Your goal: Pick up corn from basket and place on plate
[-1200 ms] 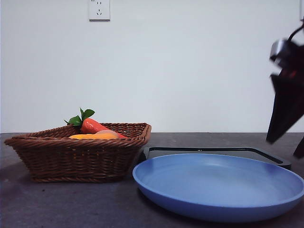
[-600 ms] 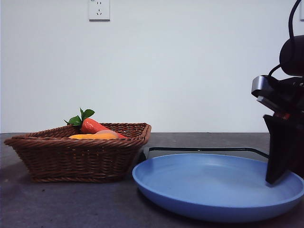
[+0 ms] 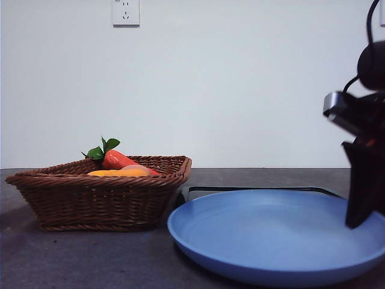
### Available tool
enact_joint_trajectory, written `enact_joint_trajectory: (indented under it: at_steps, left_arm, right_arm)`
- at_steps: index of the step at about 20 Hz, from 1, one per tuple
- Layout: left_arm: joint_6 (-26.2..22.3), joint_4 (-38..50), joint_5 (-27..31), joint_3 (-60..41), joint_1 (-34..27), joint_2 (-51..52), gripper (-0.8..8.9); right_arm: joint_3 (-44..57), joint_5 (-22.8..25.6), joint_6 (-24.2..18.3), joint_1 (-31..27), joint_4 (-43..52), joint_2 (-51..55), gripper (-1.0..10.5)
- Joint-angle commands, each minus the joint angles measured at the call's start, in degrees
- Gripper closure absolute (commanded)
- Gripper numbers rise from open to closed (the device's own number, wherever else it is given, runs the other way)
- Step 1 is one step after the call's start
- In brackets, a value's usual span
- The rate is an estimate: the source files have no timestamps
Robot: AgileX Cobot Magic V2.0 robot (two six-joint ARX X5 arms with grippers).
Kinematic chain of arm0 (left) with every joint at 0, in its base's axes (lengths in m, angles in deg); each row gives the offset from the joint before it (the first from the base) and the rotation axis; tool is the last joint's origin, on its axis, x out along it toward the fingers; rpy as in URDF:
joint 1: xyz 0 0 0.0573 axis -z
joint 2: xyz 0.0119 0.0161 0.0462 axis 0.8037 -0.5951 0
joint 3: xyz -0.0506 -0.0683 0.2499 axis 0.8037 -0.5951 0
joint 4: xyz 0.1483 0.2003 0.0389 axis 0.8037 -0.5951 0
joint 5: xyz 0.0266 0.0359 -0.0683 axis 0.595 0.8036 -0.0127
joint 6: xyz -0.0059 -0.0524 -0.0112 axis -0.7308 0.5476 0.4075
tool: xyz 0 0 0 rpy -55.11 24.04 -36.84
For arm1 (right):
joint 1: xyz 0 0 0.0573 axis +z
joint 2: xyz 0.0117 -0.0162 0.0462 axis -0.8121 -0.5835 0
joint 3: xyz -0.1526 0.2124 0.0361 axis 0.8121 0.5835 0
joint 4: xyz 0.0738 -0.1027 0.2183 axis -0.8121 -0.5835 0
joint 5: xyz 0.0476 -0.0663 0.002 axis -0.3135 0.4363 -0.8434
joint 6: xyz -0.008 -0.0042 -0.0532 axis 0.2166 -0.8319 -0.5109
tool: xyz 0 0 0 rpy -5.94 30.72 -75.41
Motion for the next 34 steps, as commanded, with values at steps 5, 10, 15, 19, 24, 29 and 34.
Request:
enact_joint_trajectory:
  at_steps: [5, 10, 15, 19, 24, 29, 34]
  left_arm:
    - [0.7, 7.4, 0.8, 4.4, 2.9, -7.5, 4.35]
    - [0.7, 9.1, 4.2, 6.8, 6.8, -15.0, 4.35]
    - [-0.5, 12.6, 11.3, 12.8, 15.0, -26.8, 4.35]
    - [-2.4, 12.6, 20.6, 21.0, 21.6, -39.5, 4.35]
    - [-3.7, 11.5, 24.9, 29.7, 25.9, -54.6, 4.35]
    - [-3.7, 11.4, 27.4, 32.8, 27.8, -64.4, 4.35]
    - [-3.7, 12.6, 27.9, 32.8, 28.2, -68.7, 4.35]
  right_arm:
    - [-0.7, 3.3, -0.7, -2.5, -6.3, 10.8, 9.5]
    - [-0.8, 3.3, -0.9, -4.8, -10.7, 21.4, 9.5]
    - [-1.3, 3.1, -0.4, -6.2, -14.2, 30.7, 9.5]
    - [-1.3, 3.1, 0.2, -6.2, -15.8, 33.7, 9.5]
    - [-1.4, 2.6, 0.4, -6.2, -15.8, 34.3, 9.5]
    - [-1.4, 2.6, 0.4, -6.2, -15.8, 34.3, 9.5]
    - [-1.4, 2.6, 0.4, -6.2, -15.2, 34.3, 9.5]
